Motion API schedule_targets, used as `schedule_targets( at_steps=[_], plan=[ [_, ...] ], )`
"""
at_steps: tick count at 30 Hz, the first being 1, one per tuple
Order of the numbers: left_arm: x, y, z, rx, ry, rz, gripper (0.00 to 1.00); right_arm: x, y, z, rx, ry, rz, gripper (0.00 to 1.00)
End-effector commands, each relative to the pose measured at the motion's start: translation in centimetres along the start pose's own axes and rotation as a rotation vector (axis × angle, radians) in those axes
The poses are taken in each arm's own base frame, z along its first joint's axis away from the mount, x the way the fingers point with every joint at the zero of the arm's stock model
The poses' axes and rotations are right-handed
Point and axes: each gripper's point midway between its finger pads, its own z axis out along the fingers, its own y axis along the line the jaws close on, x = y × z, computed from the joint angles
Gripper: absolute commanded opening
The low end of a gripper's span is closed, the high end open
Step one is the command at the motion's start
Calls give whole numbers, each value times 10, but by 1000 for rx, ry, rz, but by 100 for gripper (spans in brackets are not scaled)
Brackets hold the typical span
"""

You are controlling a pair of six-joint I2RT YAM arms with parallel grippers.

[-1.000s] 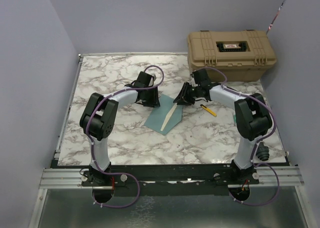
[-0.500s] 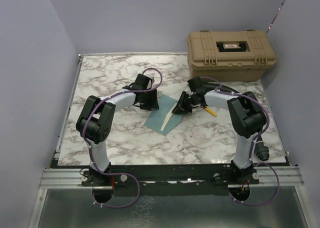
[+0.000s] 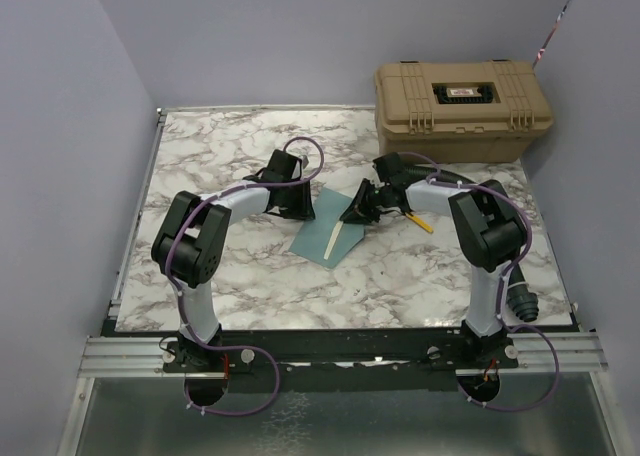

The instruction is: Place the letter into the envelope and seal it

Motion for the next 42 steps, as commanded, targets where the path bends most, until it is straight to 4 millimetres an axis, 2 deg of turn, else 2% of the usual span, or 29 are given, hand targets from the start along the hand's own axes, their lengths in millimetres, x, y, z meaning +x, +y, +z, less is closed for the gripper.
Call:
schedule_targets(
  at_steps=[1, 9, 12, 14, 18, 22, 27, 33, 37, 39, 42],
  plan=[
    [56, 14, 14, -16, 171, -29, 34, 5, -8, 17, -2, 2, 7, 18],
    [55, 12, 13, -11, 162, -50, 34, 9, -4, 19, -50, 17, 29, 18],
    [47, 12, 9, -29, 134, -63, 34, 4, 4, 8, -67, -24, -1, 21],
    [39, 11, 6, -41, 105, -68, 34, 6, 3, -2, -33, -31, -9, 24],
    [21, 12, -6, -68, 36, -69, 43, 5, -6, -23, 72, -60, -20, 33],
    [13, 9, -18, -68, 4, -57, 52, 10, -9, -29, 92, -41, -26, 36],
    [39, 15, -20, -66, 62, -69, 53, 26, -7, -24, 40, 11, -8, 37],
    [74, 24, -22, -67, 137, -95, 51, 48, 9, -8, 6, 73, -47, 37],
    [93, 26, -24, -56, 180, -122, 47, 63, 5, 3, 26, 107, -46, 36],
    [102, 28, -24, -60, 200, -136, 43, 70, -1, 6, 46, 118, -42, 32],
    [112, 31, -26, -67, 219, -157, 40, 80, -6, 11, 59, 135, -38, 22]
  ],
)
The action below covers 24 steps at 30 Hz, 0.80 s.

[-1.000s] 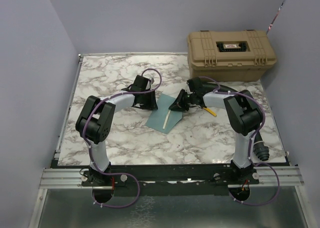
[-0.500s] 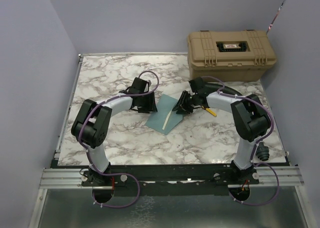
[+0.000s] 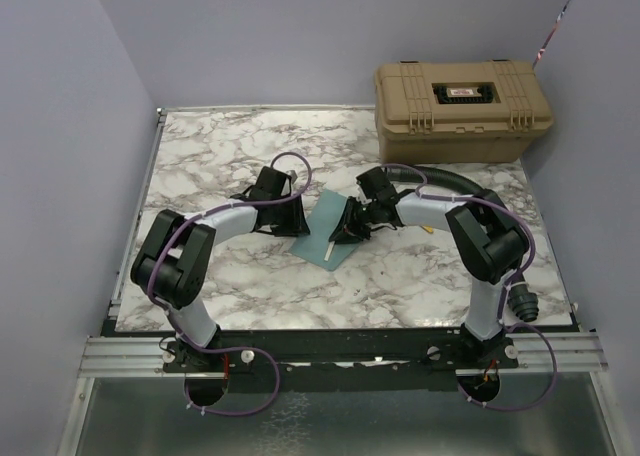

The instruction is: Place the letter into the envelope and seal it

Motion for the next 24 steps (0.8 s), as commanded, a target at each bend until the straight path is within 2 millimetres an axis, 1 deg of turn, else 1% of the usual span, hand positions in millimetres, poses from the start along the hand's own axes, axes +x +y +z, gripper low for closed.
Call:
schedule_targets(
  at_steps=[1, 3, 6, 9, 13, 16, 17, 21, 24],
  plan=[
    [68, 31, 2, -86, 206, -84, 39, 19, -18, 16, 51, 49, 29, 18],
    [72, 32, 2, -87, 218, -97, 37, 24, -20, 19, 59, 56, 32, 13],
    [76, 32, 2, -83, 230, -103, 36, 28, -25, 24, 69, 61, 38, 10],
    [79, 28, 2, -61, 244, -112, 36, 31, -26, 29, 56, 65, 38, 7],
    [81, 18, 0, -14, 266, -139, 36, 29, -14, 36, -43, 25, -1, 7],
    [80, 16, -1, -9, 261, -148, 36, 29, -13, 33, -63, 9, 0, 11],
    [80, 17, -2, -17, 256, -153, 36, 28, -10, 29, -67, -3, -1, 15],
    [78, 26, -2, -59, 233, -173, 34, 23, -13, 10, 1, -62, 0, 31],
    [75, 32, -4, -82, 213, -186, 33, 20, -21, -8, 78, -106, 9, 41]
  ],
)
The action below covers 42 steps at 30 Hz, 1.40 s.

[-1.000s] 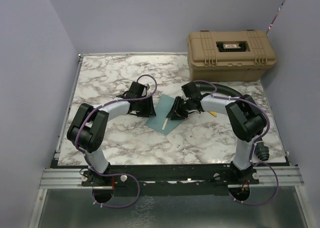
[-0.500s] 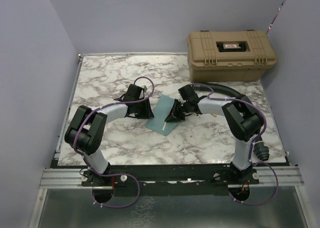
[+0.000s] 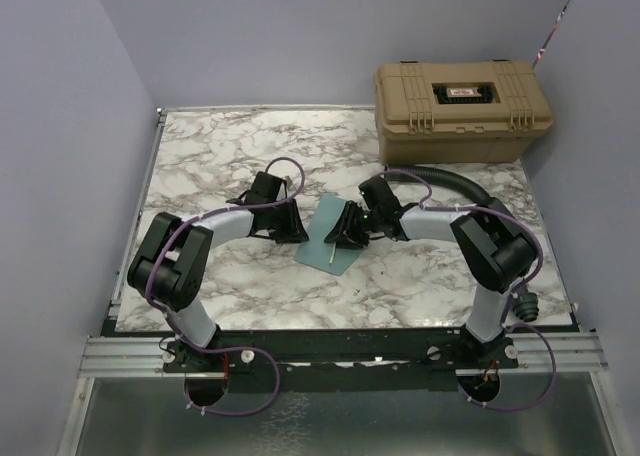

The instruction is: Place the letter into the envelope and seal it

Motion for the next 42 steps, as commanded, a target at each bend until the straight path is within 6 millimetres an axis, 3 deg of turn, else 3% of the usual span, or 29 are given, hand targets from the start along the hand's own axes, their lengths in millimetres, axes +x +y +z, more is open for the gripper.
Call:
schedule_targets(
  at_steps=[1, 9, 20, 30, 37, 42],
  plan=[
    [58, 37, -1, -126, 178, -95, 33, 6, -30, -20, 183, -54, 0, 42],
    [60, 37, -2, -117, 180, -118, 33, 17, -31, -24, 178, -15, 13, 48],
    [74, 35, 0, -97, 217, -192, 31, 35, -25, -6, 110, 94, 29, 46],
    [73, 32, 3, -71, 204, -315, 30, 48, -24, 2, 65, 156, 57, 46],
    [69, 27, 2, -32, 185, -385, 30, 48, -13, 1, 2, 149, 62, 46],
    [66, 37, -1, -49, 159, -391, 30, 30, -15, -18, 58, 66, 44, 47]
  ],
)
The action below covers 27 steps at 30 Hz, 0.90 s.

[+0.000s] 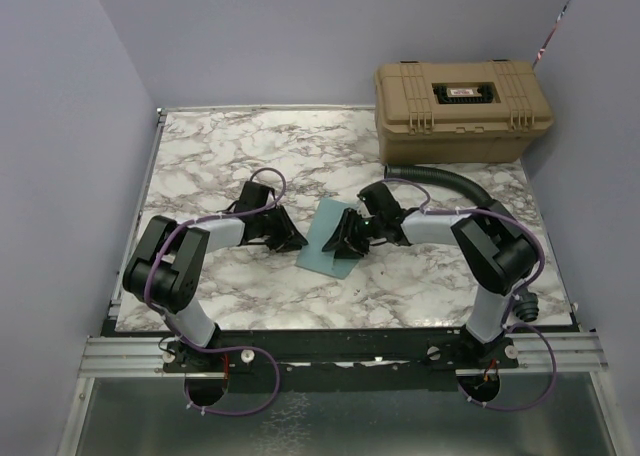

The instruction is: Place the letter into the envelope and seal it

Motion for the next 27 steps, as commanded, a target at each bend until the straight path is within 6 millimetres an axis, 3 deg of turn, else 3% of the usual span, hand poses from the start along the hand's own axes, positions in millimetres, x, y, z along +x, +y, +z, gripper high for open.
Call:
schedule_targets(
  at_steps=[1, 8, 13, 15, 22, 27],
  plan=[
    [34, 54, -1, -165, 91, -79, 30, -5, -19, -17, 110, -58, -1, 47],
    [23, 49, -8, -147, 46, 1, 37, -39, -16, -61, 158, -191, -90, 50],
    [2, 28, -20, -105, -33, 113, 42, -62, -39, -75, 283, -236, -102, 50],
    [-4, 19, -24, -82, -51, 172, 42, -62, -51, -76, 350, -221, -93, 50],
    [-13, -12, -30, 19, -43, 305, 39, -55, -67, -68, 384, -165, -79, 50],
    [-20, -20, -27, 32, -52, 323, 39, -55, -51, -56, 264, -127, -140, 37]
  ],
)
